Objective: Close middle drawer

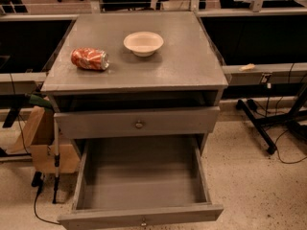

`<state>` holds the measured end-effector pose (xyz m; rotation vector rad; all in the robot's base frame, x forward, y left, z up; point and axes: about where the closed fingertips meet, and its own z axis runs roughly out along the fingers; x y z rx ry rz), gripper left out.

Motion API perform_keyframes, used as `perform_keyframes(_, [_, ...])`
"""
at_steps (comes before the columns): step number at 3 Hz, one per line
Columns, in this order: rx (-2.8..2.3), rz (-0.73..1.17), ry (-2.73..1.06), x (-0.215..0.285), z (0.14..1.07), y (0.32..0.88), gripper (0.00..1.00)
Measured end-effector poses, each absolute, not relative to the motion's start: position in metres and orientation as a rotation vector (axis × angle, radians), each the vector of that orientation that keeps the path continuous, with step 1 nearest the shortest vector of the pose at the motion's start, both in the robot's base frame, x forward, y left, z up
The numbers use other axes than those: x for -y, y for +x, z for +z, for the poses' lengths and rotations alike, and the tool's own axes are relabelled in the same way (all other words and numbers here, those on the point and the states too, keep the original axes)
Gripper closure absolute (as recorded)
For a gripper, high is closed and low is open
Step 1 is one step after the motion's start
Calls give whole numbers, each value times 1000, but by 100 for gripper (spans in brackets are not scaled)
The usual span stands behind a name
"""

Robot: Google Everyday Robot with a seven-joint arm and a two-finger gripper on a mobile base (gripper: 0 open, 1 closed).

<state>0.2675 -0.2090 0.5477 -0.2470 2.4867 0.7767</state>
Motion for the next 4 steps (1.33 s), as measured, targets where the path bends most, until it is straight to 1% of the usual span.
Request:
perform_keyframes(1, [-2487, 777, -247, 209, 548, 267, 0])
perform_keyframes(2, [-2485, 820, -245, 207, 539, 267, 0])
perform_keyframes(3, [-2513, 858, -203, 203, 503, 265, 0])
perform_keyframes(4, [-2528, 875, -117, 200, 459, 271, 16])
